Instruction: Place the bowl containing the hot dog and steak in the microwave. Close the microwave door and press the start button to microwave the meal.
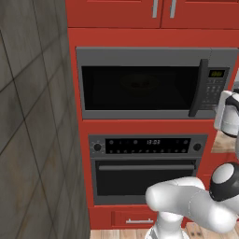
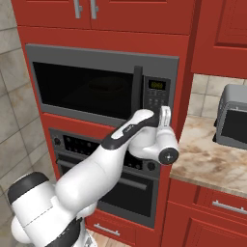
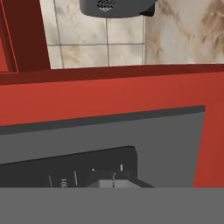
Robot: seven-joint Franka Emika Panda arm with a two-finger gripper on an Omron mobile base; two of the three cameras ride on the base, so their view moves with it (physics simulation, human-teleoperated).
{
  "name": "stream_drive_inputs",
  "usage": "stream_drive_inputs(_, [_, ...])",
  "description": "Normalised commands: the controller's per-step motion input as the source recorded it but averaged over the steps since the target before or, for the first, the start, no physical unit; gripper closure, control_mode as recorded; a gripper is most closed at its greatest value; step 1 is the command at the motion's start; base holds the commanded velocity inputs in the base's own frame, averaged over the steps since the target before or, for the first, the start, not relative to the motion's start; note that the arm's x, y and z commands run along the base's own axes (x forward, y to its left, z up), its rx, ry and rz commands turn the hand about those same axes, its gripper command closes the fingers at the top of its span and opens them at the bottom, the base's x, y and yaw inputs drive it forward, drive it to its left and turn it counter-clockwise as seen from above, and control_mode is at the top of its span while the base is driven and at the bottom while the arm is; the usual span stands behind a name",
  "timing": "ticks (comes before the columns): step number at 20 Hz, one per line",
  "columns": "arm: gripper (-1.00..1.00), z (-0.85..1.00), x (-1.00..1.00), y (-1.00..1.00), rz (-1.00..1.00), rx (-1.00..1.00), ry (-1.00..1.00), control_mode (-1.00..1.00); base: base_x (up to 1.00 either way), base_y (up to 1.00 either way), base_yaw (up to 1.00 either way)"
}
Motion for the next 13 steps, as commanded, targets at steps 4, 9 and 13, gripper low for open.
stream_drive_inputs(4, [1.0,-0.13,0.26,-0.05,0.0,0.0,-0.01,-1.0,0.0,0.0,0.0])
stream_drive_inputs(9, [1.0,-0.04,0.41,-0.03,-0.04,0.0,0.0,-1.0,0.0,0.0,0.0])
stream_drive_inputs(13, [1.0,0.0,0.59,0.0,-0.12,0.0,0.0,-1.0,0.0,0.0,0.0])
